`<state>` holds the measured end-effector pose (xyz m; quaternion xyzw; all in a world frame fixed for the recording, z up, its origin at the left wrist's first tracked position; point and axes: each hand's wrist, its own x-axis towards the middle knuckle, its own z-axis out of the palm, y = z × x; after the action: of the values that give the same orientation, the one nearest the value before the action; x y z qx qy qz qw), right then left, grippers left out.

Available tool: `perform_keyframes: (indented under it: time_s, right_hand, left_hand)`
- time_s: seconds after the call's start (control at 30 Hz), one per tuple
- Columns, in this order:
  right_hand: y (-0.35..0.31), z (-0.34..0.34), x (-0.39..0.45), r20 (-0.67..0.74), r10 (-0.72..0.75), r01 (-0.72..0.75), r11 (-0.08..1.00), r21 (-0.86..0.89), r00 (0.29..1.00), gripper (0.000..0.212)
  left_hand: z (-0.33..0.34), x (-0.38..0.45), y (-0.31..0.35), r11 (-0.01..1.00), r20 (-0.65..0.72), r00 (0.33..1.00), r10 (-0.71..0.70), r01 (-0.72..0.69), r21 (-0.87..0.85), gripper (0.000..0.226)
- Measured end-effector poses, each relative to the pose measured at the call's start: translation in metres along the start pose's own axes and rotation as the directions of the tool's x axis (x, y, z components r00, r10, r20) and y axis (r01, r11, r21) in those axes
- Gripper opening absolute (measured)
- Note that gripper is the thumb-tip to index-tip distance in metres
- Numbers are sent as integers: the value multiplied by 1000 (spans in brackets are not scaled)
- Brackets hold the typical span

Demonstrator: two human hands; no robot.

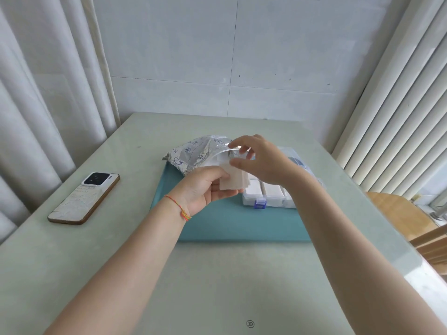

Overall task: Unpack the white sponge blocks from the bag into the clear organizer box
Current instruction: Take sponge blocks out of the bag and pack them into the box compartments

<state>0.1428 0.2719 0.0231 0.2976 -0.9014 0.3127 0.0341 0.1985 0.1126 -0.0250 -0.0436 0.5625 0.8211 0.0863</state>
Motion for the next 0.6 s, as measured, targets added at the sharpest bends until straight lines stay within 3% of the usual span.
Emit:
perform_keyframes:
  time_s: [0.1, 0.17, 0.2, 0.27, 0.37, 0.53, 0.6]
  right_hand:
    - [-1, 5, -8, 85, -21, 24, 999, -27, 996, 68]
    - [-2, 13, -14, 212, -22, 55, 987, -151, 977, 95]
    - [-3, 17, -16, 232, -28, 79, 974, -214, 972, 99]
    - [-4, 24, -17, 194, -67, 122, 950, -288, 979, 86]
    - [-4, 29, -16, 100, -125, 148, 951, -271, 987, 64]
    - [-1, 31, -20, 69, -167, 178, 962, -207, 984, 89]
    - [-1, 31, -22, 43, -194, 198, 961, -192, 980, 90]
  left_hand:
    - [-4, 4, -3, 998, -69, 997, 21, -17, 59, 22]
    - [-4, 7, -4, 995, -93, 996, 10, 0, 102, 19]
    - [-3, 7, -5, 994, -88, 996, 9, 1, 111, 15]
    - [1, 9, -5, 996, -28, 1000, 5, -3, 89, 10]
    - [6, 10, -3, 998, 66, 997, -29, 32, -53, 21]
    - [14, 7, 1, 994, 169, 984, -53, 69, -90, 22]
    - [16, 8, 2, 993, 205, 977, -56, 76, -91, 18]
